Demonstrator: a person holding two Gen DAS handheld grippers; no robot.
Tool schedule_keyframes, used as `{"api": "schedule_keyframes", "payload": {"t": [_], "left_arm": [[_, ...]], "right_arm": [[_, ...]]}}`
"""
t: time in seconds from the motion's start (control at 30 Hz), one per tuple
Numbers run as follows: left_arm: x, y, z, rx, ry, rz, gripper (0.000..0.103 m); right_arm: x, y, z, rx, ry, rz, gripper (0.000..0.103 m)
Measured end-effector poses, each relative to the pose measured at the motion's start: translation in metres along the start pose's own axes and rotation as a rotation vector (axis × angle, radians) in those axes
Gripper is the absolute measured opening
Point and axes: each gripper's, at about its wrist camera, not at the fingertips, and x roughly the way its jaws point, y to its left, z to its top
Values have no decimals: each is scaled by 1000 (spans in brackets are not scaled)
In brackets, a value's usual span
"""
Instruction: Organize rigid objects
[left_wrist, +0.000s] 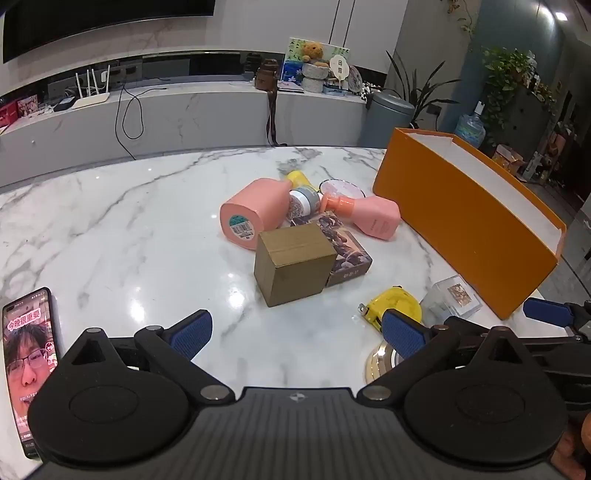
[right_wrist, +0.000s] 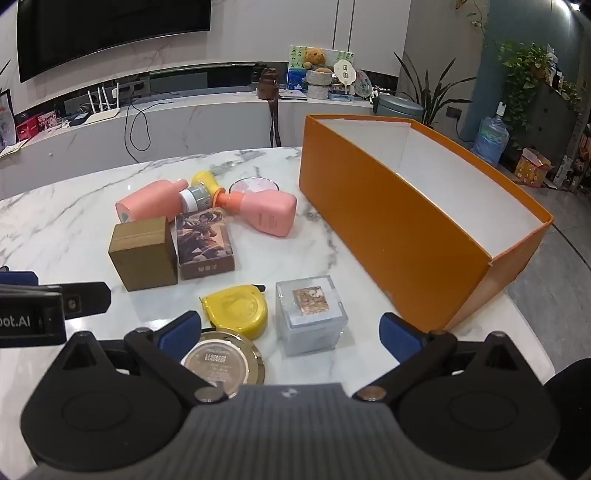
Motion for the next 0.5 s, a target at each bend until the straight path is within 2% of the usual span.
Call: {"api": "schedule_keyframes", "payload": {"t": [0.17,0.5], "left_arm": [[0,3,2,10,-19,18,103],[1,-3,-2,32,-3,1,103]], "right_arm": [[-1,-1,1,7,5,7,101],[-1,-1,-1,8,5,3,101]]}}
